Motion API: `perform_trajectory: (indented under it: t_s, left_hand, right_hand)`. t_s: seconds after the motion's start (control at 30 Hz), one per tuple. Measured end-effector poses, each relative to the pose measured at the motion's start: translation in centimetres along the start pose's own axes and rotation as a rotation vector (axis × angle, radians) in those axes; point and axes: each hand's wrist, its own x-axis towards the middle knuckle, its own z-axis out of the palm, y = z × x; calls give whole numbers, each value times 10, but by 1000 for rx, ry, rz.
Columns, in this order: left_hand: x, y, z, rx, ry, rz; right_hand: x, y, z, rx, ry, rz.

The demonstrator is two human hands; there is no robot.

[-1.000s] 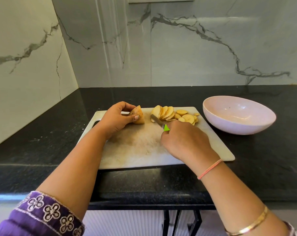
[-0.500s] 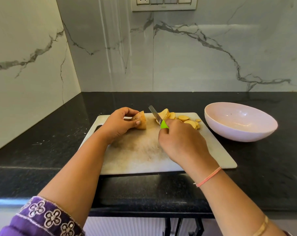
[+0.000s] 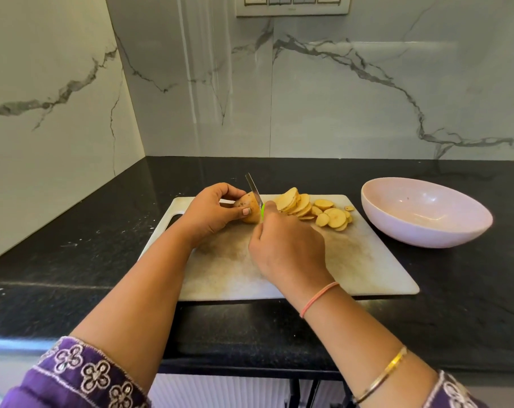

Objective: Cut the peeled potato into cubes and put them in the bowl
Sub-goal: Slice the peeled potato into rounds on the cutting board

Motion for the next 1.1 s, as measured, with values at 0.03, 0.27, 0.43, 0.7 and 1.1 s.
perform_trajectory:
  t_s: [0.03, 0.27, 0.43, 0.7, 1.1]
  left_hand:
    - [0, -1, 0, -3, 3, -2]
    - [-1, -5, 1, 14, 4, -11]
    - [-1, -5, 1, -2, 18, -9]
    - [-4, -2, -1, -14, -1, 4]
    - [-7, -3, 3, -26, 2, 29]
  right_hand:
    - [-2, -2, 4, -18, 7, -8]
    - [-7, -5, 14, -73, -37, -39]
    - [-6, -6, 10, -47, -53, -18]
    - [-6, -5, 11, -60, -142, -17]
    - [12, -11, -22, -85, -341, -34]
